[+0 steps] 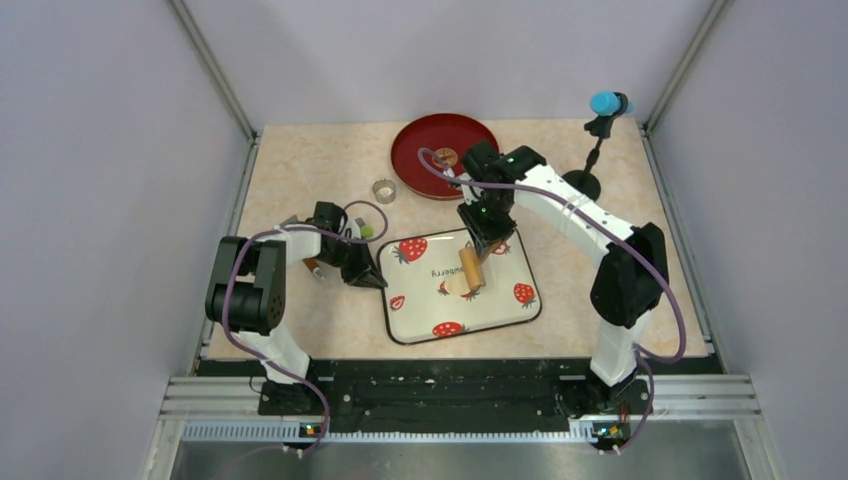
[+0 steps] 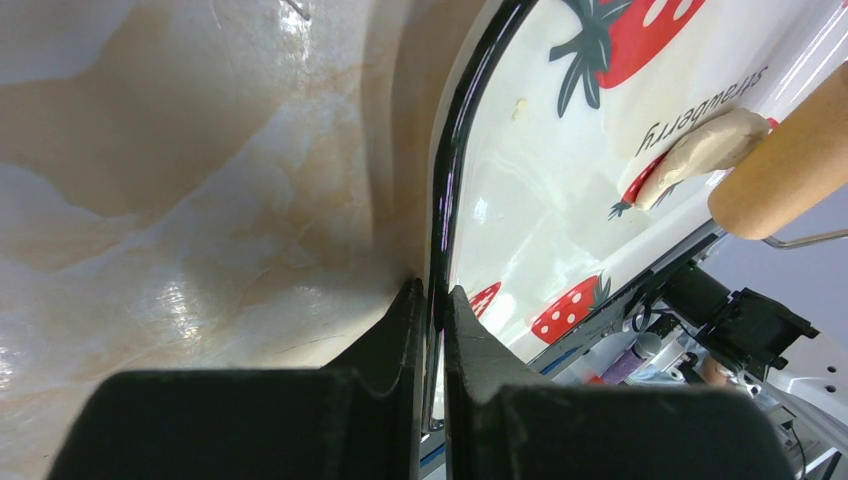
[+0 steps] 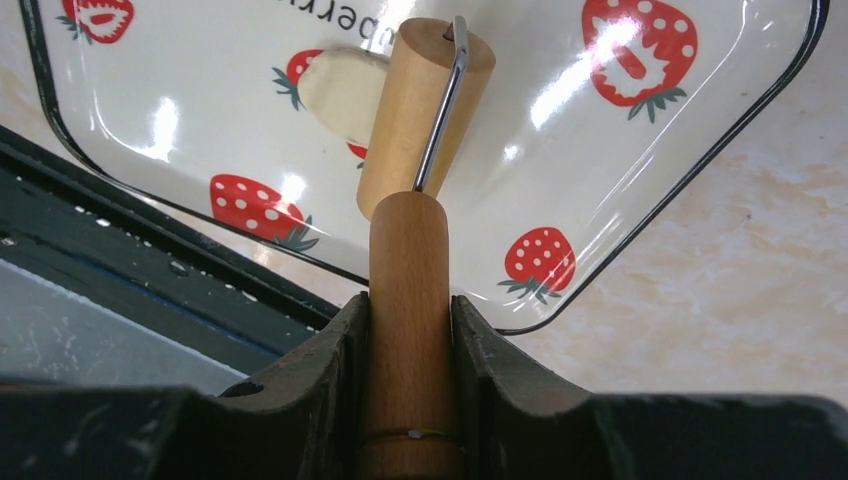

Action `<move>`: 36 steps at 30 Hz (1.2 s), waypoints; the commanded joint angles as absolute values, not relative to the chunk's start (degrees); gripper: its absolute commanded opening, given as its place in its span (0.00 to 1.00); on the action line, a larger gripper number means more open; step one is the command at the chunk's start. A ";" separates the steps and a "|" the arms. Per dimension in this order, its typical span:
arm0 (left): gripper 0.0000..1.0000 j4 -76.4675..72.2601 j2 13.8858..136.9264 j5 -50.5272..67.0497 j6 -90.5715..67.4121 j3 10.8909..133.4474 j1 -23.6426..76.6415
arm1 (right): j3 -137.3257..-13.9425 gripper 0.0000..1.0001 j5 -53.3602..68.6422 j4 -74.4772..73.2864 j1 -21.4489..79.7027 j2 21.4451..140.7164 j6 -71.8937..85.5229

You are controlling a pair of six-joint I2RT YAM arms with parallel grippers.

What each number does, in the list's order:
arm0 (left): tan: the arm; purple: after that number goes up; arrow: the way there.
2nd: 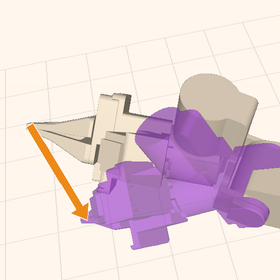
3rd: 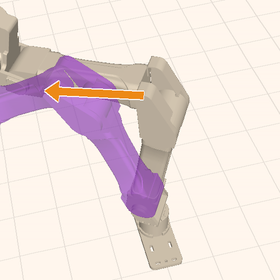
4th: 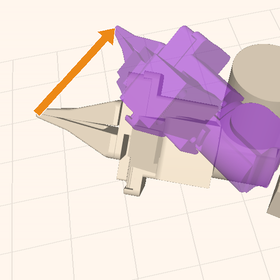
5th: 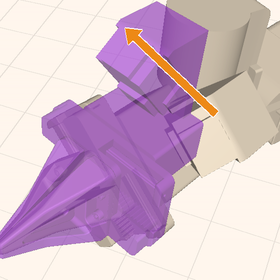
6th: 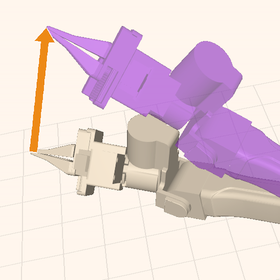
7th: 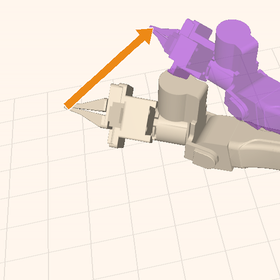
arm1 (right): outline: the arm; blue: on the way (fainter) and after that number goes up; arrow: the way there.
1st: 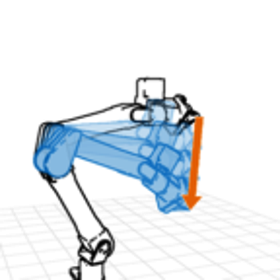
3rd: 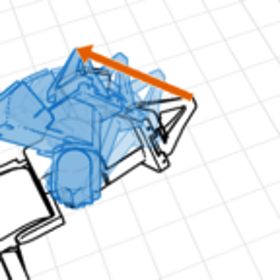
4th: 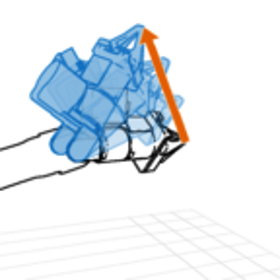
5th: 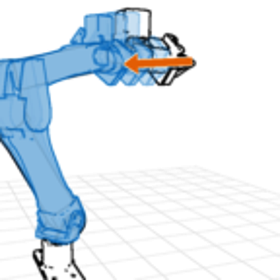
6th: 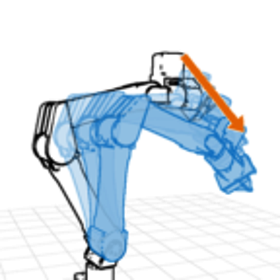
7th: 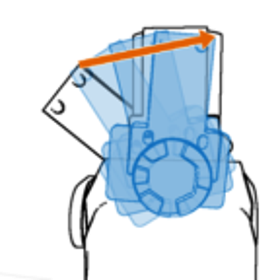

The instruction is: Roll out the dumpling wrappers from the dough

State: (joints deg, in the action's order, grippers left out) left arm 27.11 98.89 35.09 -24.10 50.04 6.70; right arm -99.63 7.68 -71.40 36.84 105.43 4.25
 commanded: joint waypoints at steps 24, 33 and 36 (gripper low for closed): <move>0.00 30.72 97.61 21.51 -24.61 50.02 4.86 | -89.15 0.00 -9.60 -70.87 34.23 105.38 6.05; 0.00 35.51 95.83 15.09 -22.80 51.32 2.85 | -86.59 0.00 -8.97 -70.89 33.49 105.09 5.97; 0.00 35.60 95.83 14.81 -22.70 51.03 2.26 | -86.08 0.00 -8.63 -70.90 33.34 105.60 6.21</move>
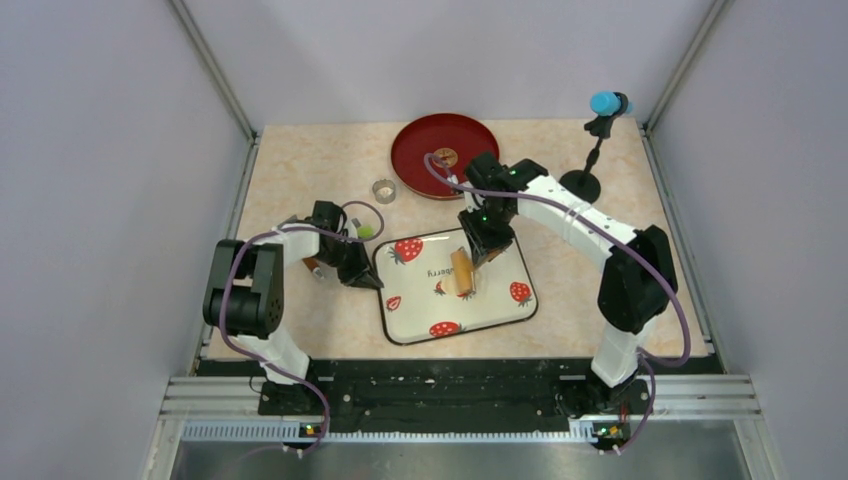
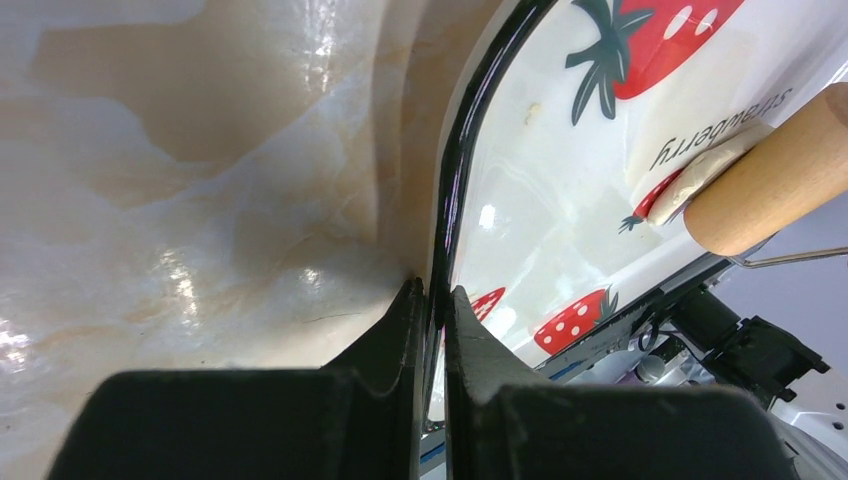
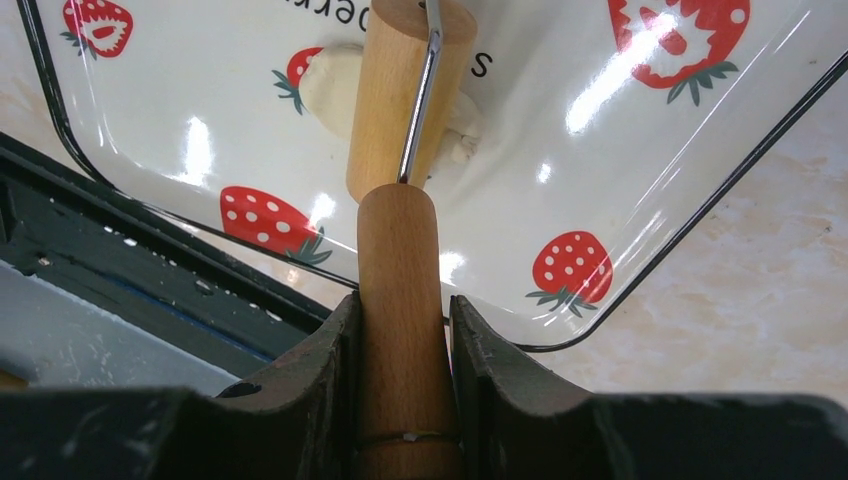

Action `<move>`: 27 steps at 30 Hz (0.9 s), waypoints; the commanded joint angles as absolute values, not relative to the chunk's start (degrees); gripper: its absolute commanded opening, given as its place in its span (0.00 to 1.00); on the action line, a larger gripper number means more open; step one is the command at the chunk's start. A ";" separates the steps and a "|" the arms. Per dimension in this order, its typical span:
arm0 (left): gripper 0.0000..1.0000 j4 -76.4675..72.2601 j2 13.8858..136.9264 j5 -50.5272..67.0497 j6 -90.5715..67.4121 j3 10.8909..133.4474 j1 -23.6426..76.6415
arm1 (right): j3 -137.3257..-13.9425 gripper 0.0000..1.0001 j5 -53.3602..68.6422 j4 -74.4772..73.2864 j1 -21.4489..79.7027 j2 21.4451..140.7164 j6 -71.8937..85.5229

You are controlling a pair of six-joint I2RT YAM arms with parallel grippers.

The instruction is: Roll out the dumpling wrappers from the dough

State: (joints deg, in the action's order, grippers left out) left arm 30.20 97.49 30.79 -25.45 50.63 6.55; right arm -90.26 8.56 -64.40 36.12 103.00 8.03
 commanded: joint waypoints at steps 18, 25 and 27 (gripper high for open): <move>0.00 37.65 96.04 9.89 -21.74 51.59 1.53 | -90.11 0.00 -8.54 -72.32 31.17 109.82 6.54; 0.00 38.52 96.06 8.09 -20.75 51.85 1.41 | -88.08 0.00 -8.39 -71.70 29.79 108.99 6.21; 0.00 38.66 96.13 8.00 -20.59 52.03 1.40 | -87.70 0.00 -7.41 -71.40 29.37 108.83 5.98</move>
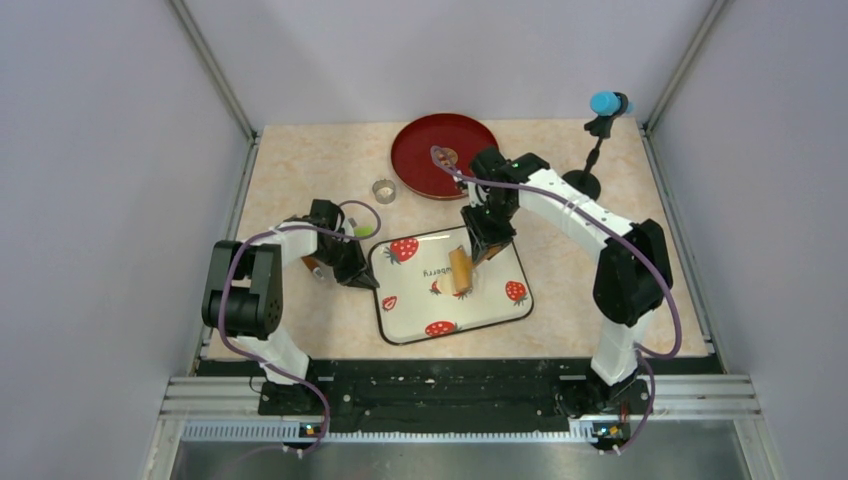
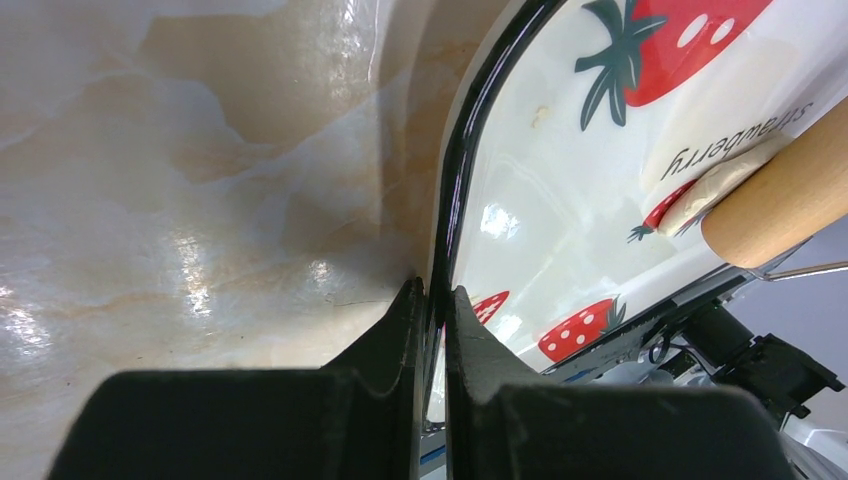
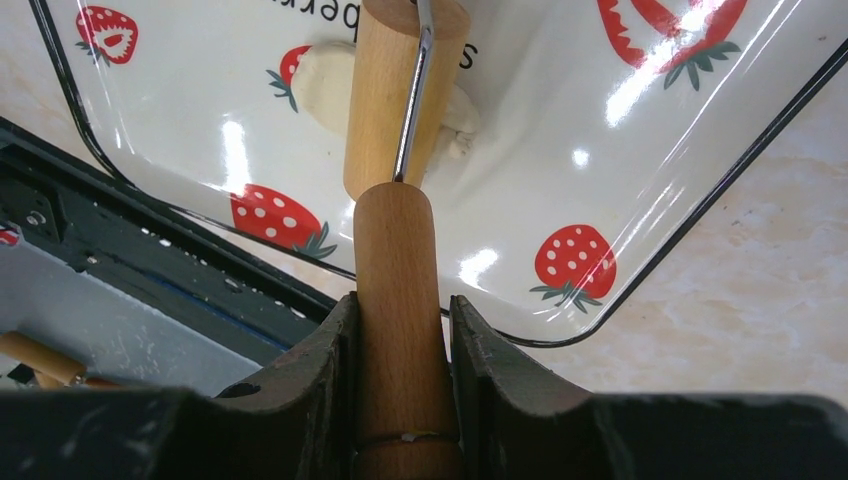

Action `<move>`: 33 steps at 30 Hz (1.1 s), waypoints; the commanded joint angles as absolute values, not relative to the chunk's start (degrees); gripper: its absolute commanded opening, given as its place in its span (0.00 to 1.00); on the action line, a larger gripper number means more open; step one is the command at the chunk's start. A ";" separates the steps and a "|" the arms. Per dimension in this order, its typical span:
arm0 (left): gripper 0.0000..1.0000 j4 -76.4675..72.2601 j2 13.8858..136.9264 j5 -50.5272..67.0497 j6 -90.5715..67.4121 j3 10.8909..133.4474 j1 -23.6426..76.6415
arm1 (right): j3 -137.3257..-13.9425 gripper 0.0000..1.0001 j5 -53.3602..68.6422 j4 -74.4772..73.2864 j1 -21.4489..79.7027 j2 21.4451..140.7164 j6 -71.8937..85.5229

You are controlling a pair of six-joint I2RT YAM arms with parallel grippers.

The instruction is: Roll out the dumpling wrappers from the dough

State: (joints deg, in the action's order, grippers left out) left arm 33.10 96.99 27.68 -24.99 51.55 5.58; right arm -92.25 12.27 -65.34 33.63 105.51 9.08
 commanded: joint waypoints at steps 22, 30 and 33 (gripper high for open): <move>0.00 40.06 97.12 6.61 -19.44 52.88 1.09 | -81.71 0.00 -5.98 -69.93 26.44 107.36 5.84; 0.00 40.21 97.47 6.71 -18.88 53.42 0.89 | -81.31 0.00 -5.98 -70.23 25.61 106.42 6.08; 0.00 40.50 97.72 6.94 -18.47 54.01 0.84 | -81.10 0.00 -5.73 -70.28 25.46 106.34 6.11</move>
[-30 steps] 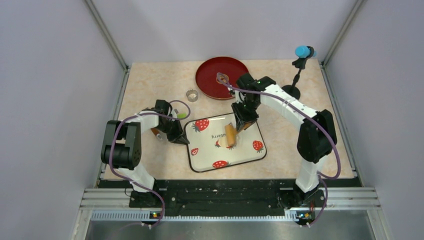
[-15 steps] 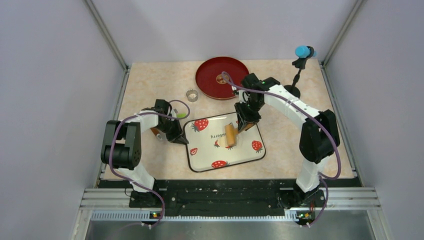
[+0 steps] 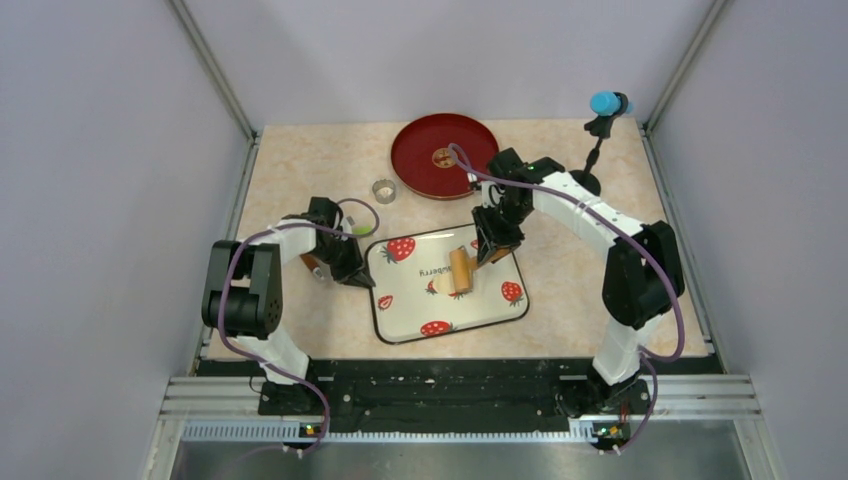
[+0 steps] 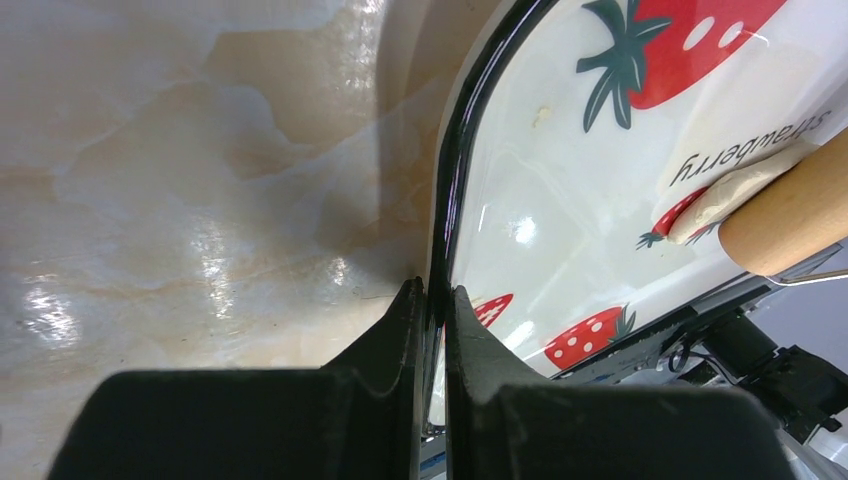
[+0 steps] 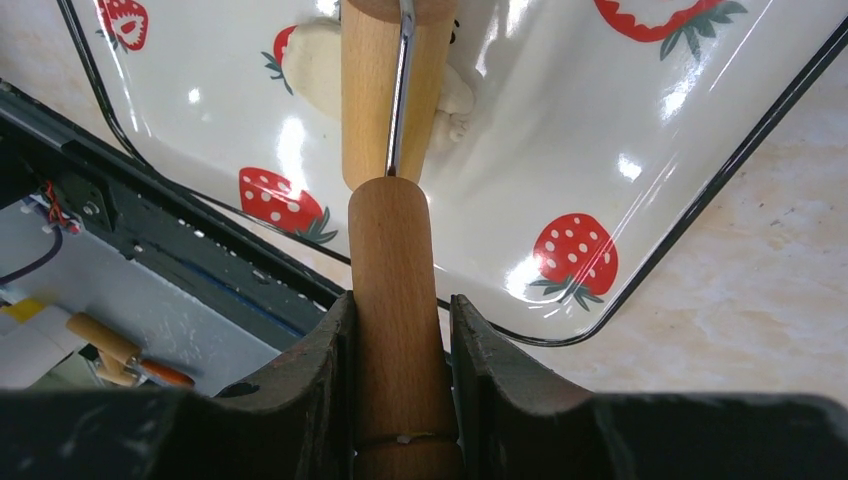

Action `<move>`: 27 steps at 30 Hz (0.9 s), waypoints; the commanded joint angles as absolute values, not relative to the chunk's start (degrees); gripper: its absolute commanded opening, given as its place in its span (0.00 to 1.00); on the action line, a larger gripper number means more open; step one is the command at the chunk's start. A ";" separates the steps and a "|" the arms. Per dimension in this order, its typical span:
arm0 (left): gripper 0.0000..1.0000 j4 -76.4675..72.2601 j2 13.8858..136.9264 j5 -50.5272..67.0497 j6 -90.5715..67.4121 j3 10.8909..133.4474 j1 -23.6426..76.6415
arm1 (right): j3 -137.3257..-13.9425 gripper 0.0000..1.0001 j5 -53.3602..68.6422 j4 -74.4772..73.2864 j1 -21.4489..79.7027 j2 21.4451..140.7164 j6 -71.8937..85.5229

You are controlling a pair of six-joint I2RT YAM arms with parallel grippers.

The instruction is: Roll out the dumpling wrappers from the dough

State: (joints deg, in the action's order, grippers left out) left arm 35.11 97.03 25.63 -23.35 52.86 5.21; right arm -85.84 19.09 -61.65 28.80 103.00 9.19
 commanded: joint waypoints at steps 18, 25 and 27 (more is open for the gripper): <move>0.00 41.51 98.90 7.32 -17.34 55.45 0.84 | -81.48 0.00 -4.05 -70.37 23.80 105.42 5.94; 0.00 41.34 98.76 8.19 -17.14 55.11 0.84 | -80.83 0.00 -3.99 -70.14 23.36 105.64 5.96; 0.00 41.19 98.70 8.43 -17.22 54.79 0.79 | -80.67 0.00 -3.84 -69.90 23.26 105.61 5.97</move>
State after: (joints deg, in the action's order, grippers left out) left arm 36.95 98.02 24.58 -21.26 54.76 4.69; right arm -85.12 20.53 -63.09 26.33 102.67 9.06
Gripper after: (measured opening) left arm 0.106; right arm 0.319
